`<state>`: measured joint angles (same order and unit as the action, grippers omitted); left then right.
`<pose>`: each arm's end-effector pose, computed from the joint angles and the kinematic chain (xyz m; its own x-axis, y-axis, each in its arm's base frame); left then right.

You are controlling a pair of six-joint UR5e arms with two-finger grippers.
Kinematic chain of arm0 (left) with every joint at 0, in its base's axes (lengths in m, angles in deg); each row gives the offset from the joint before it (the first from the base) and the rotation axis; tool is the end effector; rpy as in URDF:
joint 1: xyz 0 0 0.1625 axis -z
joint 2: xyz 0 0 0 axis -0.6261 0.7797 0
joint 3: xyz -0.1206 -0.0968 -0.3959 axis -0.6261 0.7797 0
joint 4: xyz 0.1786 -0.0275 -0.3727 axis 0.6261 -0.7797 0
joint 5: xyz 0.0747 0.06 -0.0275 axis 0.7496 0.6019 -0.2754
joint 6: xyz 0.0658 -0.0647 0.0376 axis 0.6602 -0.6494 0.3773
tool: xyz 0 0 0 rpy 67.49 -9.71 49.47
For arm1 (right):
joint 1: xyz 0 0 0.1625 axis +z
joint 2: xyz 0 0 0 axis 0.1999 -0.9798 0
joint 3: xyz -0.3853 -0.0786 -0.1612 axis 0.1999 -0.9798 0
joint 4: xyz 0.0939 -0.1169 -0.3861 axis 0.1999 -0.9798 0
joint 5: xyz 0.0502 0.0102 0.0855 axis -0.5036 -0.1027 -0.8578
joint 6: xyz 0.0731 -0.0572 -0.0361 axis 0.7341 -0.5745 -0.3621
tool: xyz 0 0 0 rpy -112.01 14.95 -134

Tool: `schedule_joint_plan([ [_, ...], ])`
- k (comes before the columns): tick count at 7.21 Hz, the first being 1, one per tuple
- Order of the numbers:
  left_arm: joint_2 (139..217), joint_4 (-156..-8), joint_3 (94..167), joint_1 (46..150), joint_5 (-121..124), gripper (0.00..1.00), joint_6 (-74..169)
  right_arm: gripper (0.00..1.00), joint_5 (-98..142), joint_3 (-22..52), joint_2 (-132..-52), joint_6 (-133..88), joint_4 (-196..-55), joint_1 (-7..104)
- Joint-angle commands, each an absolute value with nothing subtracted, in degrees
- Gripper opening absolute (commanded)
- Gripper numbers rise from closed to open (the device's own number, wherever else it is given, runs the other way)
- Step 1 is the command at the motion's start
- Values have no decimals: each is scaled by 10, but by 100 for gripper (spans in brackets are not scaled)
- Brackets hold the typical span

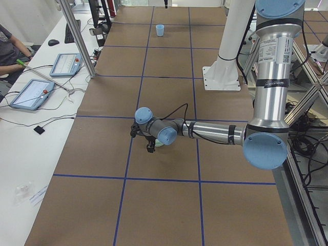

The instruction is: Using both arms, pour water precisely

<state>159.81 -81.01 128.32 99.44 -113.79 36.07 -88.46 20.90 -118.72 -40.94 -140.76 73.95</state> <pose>0.2019 -0.4828 0.6067 0.5938 0.1954 -0.7806 -0.2025 0.9751 0.0900 0.0299 -0.4483 0.6410 0.7227 -0.0952 0.6846 0.1019 0.9943 0.0306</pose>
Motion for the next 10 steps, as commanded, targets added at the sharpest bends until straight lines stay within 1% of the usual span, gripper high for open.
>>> schedule_joint_plan([
  [1,1613,-815,1264,991,-1138,51,361,100,-885,209,-1187,-409,-1407,739],
  [2,1610,-837,1263,991,-1138,1,361,100,-885,212,-1187,-410,-1407,739],
  [5,1615,-836,1254,991,-1141,0,361,100,-885,212,-1187,-410,-1407,739],
  [6,1623,-832,1263,991,-1161,0,357,100,-885,213,-1186,-411,-1407,739],
  [7,1645,-824,1275,991,-1186,0,319,100,-885,214,-1186,-411,-1407,739],
  [8,1685,-820,1289,991,-1185,0,236,100,-890,220,-1187,-415,-1407,739],
  [9,1719,-820,1309,972,-1184,0,155,100,-897,224,-1188,-411,-1407,739],
  [10,1756,-820,1320,916,-1164,0,68,100,-899,226,-1186,-410,-1406,739],
])
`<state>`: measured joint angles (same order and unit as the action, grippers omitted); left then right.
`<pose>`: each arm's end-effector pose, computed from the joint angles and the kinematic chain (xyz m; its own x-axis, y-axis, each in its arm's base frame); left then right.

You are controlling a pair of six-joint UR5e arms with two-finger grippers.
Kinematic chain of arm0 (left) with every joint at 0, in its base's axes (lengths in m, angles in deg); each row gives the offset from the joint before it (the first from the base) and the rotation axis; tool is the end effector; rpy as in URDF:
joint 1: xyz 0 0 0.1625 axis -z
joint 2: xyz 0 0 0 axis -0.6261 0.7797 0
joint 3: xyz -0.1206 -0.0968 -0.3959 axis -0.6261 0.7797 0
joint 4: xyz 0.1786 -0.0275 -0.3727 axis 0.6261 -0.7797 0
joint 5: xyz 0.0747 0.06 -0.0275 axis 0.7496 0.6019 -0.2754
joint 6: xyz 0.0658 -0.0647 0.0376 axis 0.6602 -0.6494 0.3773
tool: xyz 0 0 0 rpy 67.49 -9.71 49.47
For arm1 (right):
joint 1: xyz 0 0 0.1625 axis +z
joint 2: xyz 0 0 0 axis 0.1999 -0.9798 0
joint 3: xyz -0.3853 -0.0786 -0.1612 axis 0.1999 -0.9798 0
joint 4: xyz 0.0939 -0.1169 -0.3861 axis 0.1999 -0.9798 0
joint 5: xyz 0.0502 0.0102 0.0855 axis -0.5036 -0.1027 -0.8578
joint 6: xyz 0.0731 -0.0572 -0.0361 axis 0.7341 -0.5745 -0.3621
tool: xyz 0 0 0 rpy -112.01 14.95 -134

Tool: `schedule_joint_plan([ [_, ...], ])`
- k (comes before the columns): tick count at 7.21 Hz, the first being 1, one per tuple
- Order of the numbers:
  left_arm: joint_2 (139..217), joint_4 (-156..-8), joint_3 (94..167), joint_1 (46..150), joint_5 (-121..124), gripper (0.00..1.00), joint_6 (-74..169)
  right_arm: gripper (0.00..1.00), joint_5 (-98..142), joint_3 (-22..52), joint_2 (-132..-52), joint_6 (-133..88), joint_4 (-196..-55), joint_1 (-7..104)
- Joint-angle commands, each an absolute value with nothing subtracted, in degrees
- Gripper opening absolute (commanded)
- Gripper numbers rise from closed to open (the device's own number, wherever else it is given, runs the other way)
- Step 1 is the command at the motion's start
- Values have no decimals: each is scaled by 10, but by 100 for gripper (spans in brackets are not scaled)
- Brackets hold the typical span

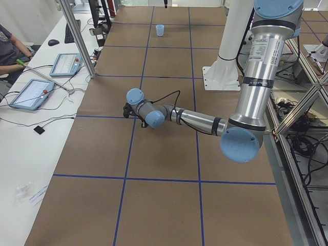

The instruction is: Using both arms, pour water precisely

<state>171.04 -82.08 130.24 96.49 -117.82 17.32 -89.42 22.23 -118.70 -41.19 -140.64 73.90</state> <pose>0.2678 -0.5286 0.4738 0.4827 0.0719 -0.8728 -0.1020 0.9945 0.0255 0.0282 -0.4496 0.6281 0.7092 -0.1171 0.6952 0.1054 0.9926 0.0597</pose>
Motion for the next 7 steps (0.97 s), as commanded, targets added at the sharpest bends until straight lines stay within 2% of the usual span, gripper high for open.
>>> schedule_joint_plan([
  [1,1818,-818,1324,856,-1115,0,-32,100,-899,227,-1187,-410,-1388,739],
  [3,1909,-758,1319,769,-1048,0,-112,100,-899,223,-1188,-409,-1376,739],
  [4,1972,-657,1315,728,-1002,0,-112,100,-899,223,-1188,-410,-1375,739],
  [7,2020,-635,1264,694,-972,0,-112,100,-899,224,-1188,-412,-1374,739],
])
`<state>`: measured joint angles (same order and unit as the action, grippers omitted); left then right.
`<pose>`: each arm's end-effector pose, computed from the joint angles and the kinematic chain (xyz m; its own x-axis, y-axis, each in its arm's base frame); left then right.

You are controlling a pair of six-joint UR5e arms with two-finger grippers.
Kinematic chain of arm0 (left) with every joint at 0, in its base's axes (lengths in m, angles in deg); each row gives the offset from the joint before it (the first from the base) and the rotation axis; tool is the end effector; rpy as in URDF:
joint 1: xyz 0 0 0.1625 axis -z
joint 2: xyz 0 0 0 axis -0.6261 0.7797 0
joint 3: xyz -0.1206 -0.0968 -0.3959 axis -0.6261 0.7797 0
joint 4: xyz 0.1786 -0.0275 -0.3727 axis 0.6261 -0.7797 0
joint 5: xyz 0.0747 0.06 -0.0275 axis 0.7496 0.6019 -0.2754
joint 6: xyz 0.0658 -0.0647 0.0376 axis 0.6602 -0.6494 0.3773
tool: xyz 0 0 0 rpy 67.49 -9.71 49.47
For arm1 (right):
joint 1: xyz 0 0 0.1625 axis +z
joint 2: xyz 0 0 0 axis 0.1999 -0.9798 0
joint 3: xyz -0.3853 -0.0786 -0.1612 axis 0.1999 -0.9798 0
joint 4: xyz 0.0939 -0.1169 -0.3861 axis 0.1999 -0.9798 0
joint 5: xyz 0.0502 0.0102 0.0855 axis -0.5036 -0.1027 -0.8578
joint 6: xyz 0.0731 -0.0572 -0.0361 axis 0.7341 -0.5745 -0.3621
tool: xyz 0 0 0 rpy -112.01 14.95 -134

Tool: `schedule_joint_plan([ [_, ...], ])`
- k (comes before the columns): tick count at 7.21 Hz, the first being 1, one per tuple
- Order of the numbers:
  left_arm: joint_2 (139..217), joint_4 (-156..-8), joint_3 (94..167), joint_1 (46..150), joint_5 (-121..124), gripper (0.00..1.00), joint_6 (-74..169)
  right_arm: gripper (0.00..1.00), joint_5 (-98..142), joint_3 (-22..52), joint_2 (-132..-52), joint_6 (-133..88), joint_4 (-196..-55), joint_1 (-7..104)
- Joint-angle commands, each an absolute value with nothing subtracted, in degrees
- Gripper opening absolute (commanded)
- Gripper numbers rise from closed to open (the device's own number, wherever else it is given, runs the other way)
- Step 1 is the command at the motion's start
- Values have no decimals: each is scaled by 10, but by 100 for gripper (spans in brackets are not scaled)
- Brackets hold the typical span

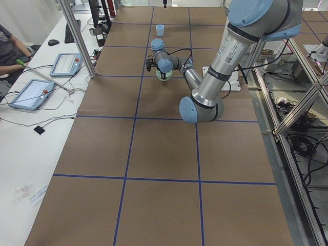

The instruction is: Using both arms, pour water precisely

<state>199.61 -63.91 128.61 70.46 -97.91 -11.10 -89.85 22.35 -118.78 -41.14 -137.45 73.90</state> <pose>0.5600 -0.4420 0.2137 0.5796 -0.0686 -0.8120 -0.0446 0.9923 -0.1157 0.0274 -0.4526 0.6213 0.7009 -0.1553 0.6962 0.1042 0.9878 0.1154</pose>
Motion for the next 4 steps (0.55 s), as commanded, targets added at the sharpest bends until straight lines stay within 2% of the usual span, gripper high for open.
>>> schedule_joint_plan([
  [1,2022,-637,1260,694,-972,0,-113,100,-899,224,-1188,-413,-1374,739],
  [4,2026,-637,1248,694,-972,0,-109,100,-899,224,-1189,-415,-1375,739],
])
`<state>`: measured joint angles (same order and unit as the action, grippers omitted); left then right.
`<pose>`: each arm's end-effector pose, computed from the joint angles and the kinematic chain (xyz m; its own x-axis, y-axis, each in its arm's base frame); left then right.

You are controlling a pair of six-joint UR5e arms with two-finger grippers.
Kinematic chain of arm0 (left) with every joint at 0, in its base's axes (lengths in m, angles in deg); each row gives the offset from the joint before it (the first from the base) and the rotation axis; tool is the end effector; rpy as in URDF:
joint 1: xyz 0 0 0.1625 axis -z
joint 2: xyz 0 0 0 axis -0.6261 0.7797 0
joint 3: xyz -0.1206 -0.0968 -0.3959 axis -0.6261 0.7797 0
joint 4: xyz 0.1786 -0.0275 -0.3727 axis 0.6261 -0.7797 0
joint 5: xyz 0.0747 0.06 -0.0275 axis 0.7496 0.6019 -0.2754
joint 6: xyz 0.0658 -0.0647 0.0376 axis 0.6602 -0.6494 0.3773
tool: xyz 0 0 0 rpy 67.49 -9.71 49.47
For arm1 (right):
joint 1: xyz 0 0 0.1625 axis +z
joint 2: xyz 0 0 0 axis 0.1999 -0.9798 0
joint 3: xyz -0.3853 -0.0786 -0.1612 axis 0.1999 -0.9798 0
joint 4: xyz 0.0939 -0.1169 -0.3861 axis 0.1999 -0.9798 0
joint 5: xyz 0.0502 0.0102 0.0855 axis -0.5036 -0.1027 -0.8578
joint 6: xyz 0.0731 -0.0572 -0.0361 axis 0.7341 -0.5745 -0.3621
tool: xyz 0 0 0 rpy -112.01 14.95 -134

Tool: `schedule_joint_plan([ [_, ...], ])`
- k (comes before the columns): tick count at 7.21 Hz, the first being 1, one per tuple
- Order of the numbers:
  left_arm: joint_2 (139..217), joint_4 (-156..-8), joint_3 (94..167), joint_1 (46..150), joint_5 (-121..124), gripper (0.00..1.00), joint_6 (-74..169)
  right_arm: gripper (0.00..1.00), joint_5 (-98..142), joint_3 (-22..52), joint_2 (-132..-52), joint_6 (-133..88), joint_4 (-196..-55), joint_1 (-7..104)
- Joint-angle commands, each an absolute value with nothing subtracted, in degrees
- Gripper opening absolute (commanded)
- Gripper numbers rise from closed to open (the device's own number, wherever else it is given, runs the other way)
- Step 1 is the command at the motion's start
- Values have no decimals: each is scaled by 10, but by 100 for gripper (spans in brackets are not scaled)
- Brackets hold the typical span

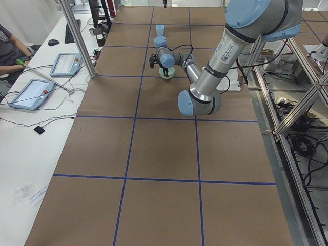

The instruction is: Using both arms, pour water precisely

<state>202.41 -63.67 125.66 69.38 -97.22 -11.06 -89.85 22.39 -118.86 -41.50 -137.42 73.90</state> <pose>0.5819 -0.4407 0.2018 0.5883 -0.0594 -0.8065 -0.0537 0.9922 -0.1123 0.0274 -0.4520 0.6216 0.7002 -0.1614 0.6954 0.1087 0.9869 0.1196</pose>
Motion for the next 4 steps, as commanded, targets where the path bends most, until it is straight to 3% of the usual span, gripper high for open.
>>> schedule_joint_plan([
  [1,2025,-643,1247,694,-972,0,-109,100,-899,224,-1190,-415,-1374,739],
  [3,2025,-649,1245,694,-972,77,-113,100,-899,225,-1191,-416,-1374,739],
  [4,2026,-649,1249,694,-971,99,-114,100,-899,225,-1192,-416,-1374,739],
])
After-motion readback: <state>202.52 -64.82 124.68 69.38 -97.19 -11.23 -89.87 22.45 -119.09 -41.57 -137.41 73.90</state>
